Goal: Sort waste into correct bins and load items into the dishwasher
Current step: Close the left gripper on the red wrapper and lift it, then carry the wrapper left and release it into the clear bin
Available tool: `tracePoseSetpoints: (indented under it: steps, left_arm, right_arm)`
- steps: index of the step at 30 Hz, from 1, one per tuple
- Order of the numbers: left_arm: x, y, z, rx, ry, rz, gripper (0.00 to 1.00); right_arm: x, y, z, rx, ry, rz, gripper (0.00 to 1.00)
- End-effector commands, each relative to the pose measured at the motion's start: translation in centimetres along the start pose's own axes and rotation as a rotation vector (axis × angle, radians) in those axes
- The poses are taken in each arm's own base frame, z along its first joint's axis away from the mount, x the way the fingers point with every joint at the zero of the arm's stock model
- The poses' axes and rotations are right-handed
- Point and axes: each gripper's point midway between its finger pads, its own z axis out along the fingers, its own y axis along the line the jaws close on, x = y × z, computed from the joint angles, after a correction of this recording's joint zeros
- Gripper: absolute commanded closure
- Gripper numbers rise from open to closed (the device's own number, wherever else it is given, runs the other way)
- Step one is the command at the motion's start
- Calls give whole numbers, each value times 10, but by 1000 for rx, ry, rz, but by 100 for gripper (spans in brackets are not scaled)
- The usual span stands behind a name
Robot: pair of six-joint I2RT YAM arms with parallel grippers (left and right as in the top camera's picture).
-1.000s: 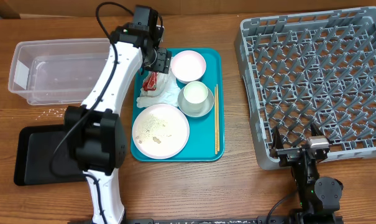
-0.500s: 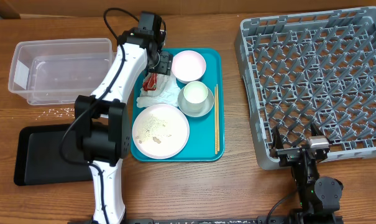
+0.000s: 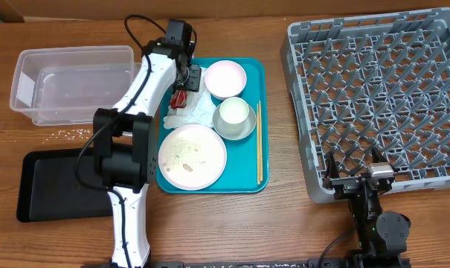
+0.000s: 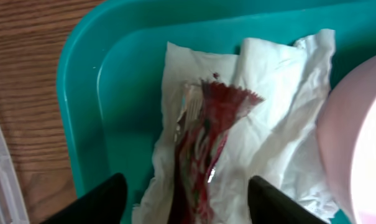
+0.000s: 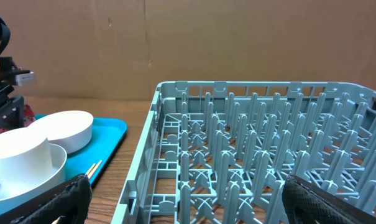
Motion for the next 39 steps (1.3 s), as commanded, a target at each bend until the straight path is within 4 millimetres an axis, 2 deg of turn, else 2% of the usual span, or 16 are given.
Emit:
tracePoseSetpoints:
  steps: [1,3,7,12,17,18,20,26,29,31,39]
  left_arm:
    - [-6,4,-2,-9,-15,-20,47]
    - [-6,1,-2,7,-14,-19,53]
    - [-8,-8,-2,59,-18,-20,54]
    - [-8,-10,-2,70,-19,-20,71]
    - [-7,-9,-2,69,-14,-20,75]
    - [-7,-9,-2,69,-14,-20,79]
    - [-6,-9,-2,68,-12,-20,94]
    - [-7,-8,-7,65,-16,-28,96]
    - [-13,-8,-21,68,-39,-56,96]
    - [-21,-8,-38,73,-70,-80,96]
    - [-44,-3,-122,99,-221,-178,96]
  right_arm:
    - [1,-2,0,10,-7,-1,0]
    - [1,-2,0,10,-7,-1,0]
    - [1,-2,0,10,-7,-1,0]
    - [1,-1,0,10,-7,-1,0]
    - [1,-1,0,10,-7,-1,0]
    - [1,-1,0,10,-8,-1,0]
    - [1,-2,0,10,-7,-1,0]
    - [1,-2,0,10,-7,-1,0]
    - [1,-2,0,10,-8,-1,0]
    - [1,-2,0,10,-7,-1,0]
    - [1,-2,0,10,-8,-1,0]
